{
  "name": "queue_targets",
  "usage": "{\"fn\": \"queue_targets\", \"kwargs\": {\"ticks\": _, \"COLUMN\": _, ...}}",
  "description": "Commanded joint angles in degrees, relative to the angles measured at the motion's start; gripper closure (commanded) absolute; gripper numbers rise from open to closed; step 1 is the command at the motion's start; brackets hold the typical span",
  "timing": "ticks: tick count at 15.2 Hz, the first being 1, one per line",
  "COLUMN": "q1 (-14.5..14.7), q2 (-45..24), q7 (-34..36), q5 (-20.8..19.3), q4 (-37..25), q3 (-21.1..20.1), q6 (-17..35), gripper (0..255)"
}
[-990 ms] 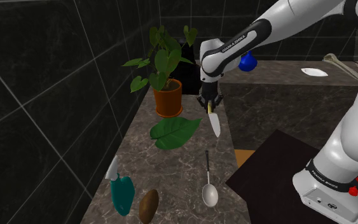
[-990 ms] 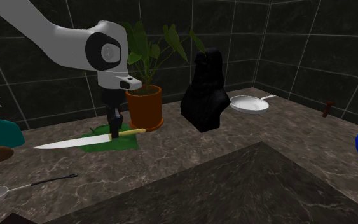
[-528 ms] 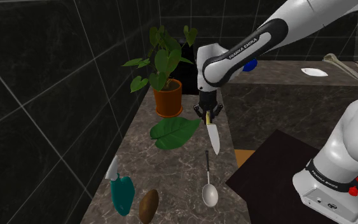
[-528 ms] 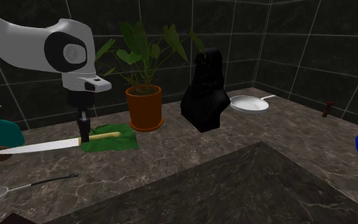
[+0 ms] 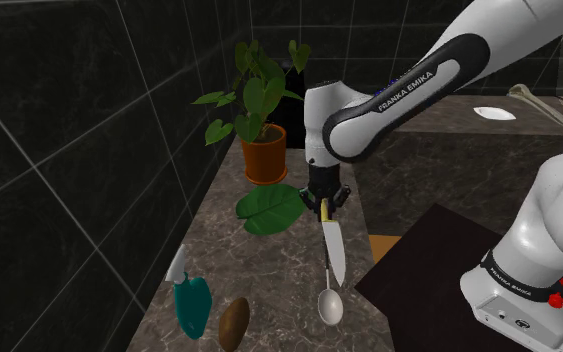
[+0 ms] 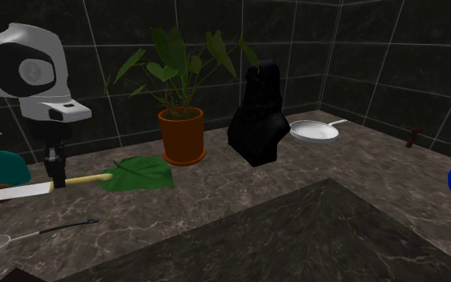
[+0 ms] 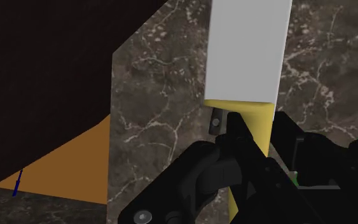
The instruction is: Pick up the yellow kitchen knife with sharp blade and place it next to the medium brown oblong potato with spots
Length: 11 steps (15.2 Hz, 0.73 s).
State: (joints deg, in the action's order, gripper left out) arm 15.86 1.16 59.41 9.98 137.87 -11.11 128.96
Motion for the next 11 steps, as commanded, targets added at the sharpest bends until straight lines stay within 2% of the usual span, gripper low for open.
{"fn": "queue_targets", "kwargs": {"ticks": 1, "q1": 1.51, "q2": 0.81, "q7": 2.47, "q5": 0.86, "q4": 1.04, "q3": -1.53, "q6": 0.59, "gripper": 255}}
{"fn": "queue_targets", "kwargs": {"ticks": 7, "q1": 6.36, "q2": 1.48, "q7": 10.71, "q5": 3.07, "q4": 2.04, "q3": -6.64, "q6": 2.23, "gripper": 255}}
{"fn": "queue_targets", "kwargs": {"ticks": 11, "q1": 6.42, "q2": -1.07, "q7": 10.67, "q5": 2.74, "q4": 2.88, "q3": -6.76, "q6": 5.58, "gripper": 255}}
